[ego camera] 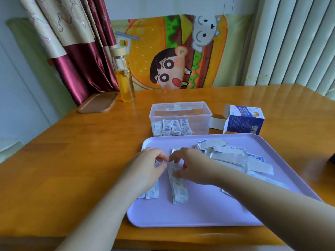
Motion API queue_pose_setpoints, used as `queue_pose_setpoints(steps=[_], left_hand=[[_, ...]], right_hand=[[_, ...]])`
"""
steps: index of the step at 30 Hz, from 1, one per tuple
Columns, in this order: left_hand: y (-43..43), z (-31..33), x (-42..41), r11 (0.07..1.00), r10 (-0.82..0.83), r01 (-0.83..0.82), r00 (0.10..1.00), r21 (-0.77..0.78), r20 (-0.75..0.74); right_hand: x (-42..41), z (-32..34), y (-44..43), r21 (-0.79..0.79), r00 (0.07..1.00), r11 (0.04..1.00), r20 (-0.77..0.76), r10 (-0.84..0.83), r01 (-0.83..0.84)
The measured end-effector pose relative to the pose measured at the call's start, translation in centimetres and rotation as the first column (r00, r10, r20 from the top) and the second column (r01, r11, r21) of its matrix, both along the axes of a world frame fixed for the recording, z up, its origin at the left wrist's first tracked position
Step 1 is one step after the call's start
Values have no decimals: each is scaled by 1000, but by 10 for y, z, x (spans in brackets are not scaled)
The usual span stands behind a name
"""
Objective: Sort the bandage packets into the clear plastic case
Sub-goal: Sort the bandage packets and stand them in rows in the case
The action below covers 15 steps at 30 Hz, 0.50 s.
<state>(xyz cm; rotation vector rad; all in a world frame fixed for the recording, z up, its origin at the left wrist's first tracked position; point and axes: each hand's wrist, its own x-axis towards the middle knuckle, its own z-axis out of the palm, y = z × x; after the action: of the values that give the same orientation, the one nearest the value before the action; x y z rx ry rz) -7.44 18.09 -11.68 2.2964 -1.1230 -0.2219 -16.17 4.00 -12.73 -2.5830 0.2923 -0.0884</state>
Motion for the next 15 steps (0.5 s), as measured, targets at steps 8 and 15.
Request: queue_pose_setpoints(steps=[8, 15], left_hand=[[-2, -2, 7, 998, -13, 11, 999, -61, -31], [-1, 3, 7, 995, -17, 14, 999, -94, -33]], right_hand=[[23, 14, -48, -318, 983, 946, -141, -113, 63], [51, 29, -53, -315, 897, 946, -438, -68, -82]])
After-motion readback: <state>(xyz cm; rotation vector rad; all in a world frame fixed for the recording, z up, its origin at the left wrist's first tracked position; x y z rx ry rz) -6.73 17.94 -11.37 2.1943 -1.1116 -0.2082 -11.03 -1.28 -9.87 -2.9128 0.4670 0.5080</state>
